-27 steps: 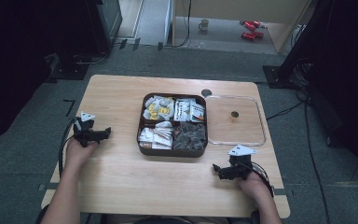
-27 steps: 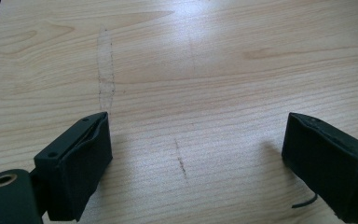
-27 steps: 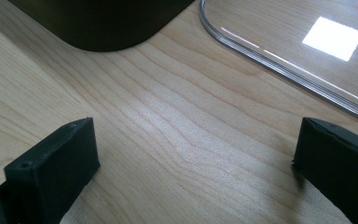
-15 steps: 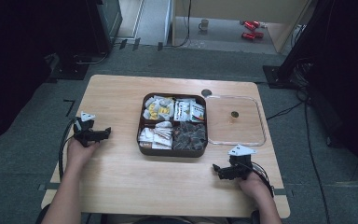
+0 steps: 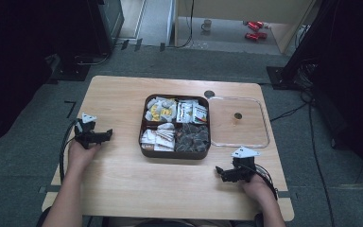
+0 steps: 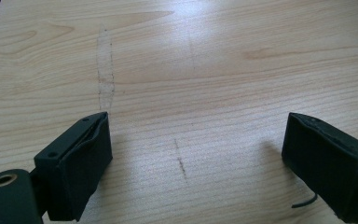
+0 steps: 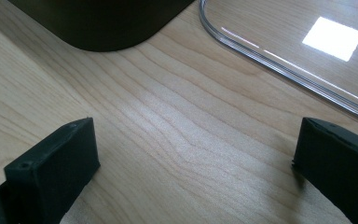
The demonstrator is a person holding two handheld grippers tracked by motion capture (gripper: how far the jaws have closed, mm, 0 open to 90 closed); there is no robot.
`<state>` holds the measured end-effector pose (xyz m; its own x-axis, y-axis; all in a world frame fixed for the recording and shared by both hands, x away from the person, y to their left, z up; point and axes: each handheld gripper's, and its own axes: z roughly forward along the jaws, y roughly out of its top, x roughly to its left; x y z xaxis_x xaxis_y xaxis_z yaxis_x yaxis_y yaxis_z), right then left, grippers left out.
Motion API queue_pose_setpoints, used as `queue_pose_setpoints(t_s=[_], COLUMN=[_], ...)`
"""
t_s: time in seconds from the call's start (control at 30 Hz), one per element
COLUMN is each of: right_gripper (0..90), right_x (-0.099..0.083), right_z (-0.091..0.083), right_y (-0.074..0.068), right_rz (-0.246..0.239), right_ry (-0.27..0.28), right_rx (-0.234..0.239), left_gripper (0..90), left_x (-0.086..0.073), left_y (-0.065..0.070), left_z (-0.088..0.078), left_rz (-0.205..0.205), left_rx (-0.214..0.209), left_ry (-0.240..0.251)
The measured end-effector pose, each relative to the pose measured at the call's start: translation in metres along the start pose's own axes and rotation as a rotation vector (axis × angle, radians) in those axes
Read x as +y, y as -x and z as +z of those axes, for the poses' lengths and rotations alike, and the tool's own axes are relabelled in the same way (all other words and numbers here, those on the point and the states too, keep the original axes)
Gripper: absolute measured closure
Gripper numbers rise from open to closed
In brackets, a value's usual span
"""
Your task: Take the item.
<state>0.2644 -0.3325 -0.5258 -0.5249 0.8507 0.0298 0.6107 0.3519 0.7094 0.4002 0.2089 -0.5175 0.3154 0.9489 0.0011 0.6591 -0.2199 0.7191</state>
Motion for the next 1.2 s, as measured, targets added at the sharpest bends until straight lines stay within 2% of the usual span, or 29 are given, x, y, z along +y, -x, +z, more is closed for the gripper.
queue_pose_setpoints(t_s=[0.43,0.6,0.77,0.87,0.93,1.2], right_gripper=[0.0,0.0,0.0,0.0,0.0,0.0], right_x=[0.0,0.0,0.0,0.0,0.0,0.0], right_z=[0.0,0.0,0.0,0.0,0.0,0.0], right_y=[0.0,0.0,0.0,0.0,0.0,0.0], right_rz=[0.0,0.0,0.0,0.0,0.0,0.001], right_ry=[0.0,0.0,0.0,0.0,0.0,0.001], right_rx=[0.0,0.0,0.0,0.0,0.0,0.0], left_gripper=[8.1,8.2,9.0,10.2,14.5,15.3], left_x=[0.0,0.001,0.006,0.006,0.006,0.011], left_y=[0.0,0.001,0.002,0.002,0.002,0.003], left_z=[0.0,0.001,0.0,-0.001,-0.002,-0.003], left_rz=[-0.001,-0.012,-0.011,-0.004,0.002,0.017], left_rx=[0.0,0.011,0.011,0.004,-0.002,-0.027], left_ry=[0.0,-0.001,-0.042,-0.05,-0.05,-0.088])
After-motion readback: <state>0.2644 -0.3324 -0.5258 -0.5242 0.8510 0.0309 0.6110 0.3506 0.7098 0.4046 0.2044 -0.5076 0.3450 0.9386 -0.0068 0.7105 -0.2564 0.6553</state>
